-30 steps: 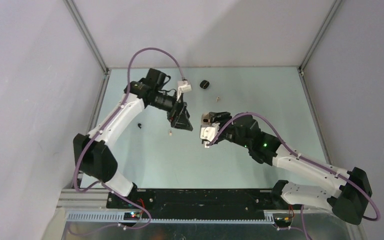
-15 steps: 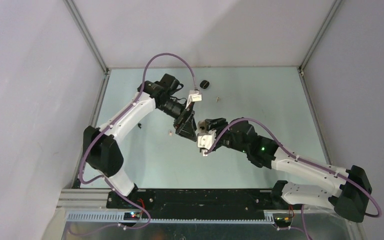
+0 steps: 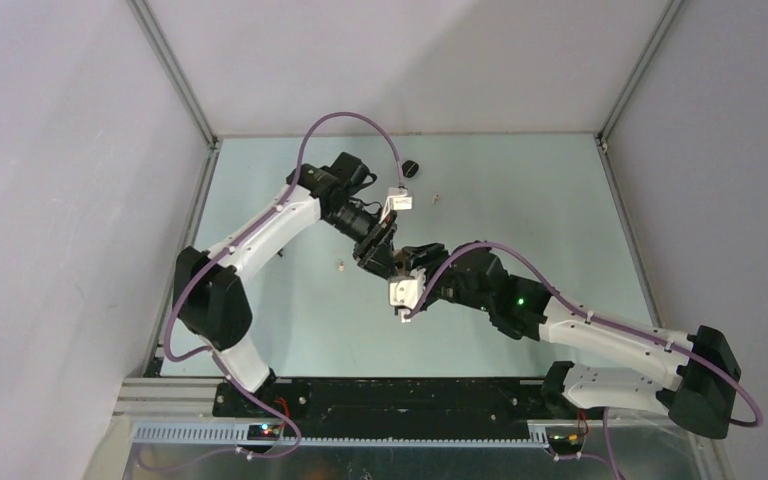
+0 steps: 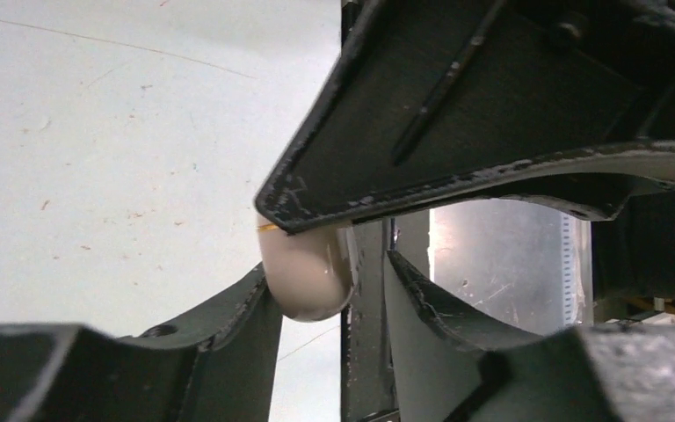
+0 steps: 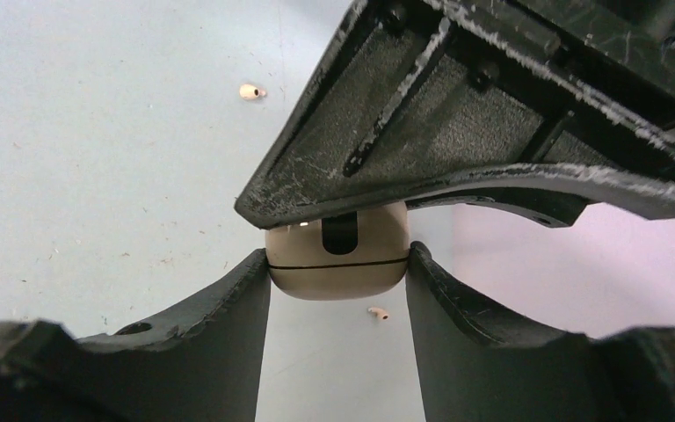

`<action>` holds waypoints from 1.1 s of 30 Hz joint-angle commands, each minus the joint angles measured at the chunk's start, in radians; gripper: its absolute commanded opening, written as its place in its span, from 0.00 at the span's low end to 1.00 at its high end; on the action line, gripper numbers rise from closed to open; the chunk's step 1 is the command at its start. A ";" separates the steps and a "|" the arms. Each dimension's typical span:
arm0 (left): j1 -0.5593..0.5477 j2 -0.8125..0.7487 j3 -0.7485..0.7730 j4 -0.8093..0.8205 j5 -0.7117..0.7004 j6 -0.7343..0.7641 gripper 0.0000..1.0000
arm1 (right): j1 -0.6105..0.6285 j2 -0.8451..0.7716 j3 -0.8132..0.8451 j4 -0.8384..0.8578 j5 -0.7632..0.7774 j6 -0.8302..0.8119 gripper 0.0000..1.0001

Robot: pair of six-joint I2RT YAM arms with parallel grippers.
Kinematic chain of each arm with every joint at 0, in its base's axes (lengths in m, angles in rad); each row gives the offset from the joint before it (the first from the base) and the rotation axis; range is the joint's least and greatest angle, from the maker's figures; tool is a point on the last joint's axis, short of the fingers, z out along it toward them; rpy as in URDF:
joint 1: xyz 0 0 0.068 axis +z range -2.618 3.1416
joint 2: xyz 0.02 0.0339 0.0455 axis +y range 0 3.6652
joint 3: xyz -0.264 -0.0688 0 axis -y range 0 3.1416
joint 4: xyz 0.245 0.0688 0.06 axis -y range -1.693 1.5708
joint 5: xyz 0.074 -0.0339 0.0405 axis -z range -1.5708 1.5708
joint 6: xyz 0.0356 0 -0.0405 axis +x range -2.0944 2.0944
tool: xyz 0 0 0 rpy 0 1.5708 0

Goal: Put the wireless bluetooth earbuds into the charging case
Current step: Pick up the charging case at the center of the board.

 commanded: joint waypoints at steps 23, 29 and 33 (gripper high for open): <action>-0.029 0.035 0.075 -0.051 0.031 0.053 0.44 | 0.023 0.008 0.003 0.006 0.013 -0.022 0.45; -0.036 0.044 0.084 -0.069 0.031 0.068 0.44 | 0.024 0.008 0.002 0.006 0.014 -0.023 0.45; -0.040 0.044 0.085 -0.075 0.029 0.075 0.30 | 0.025 0.005 0.002 0.007 0.014 -0.025 0.45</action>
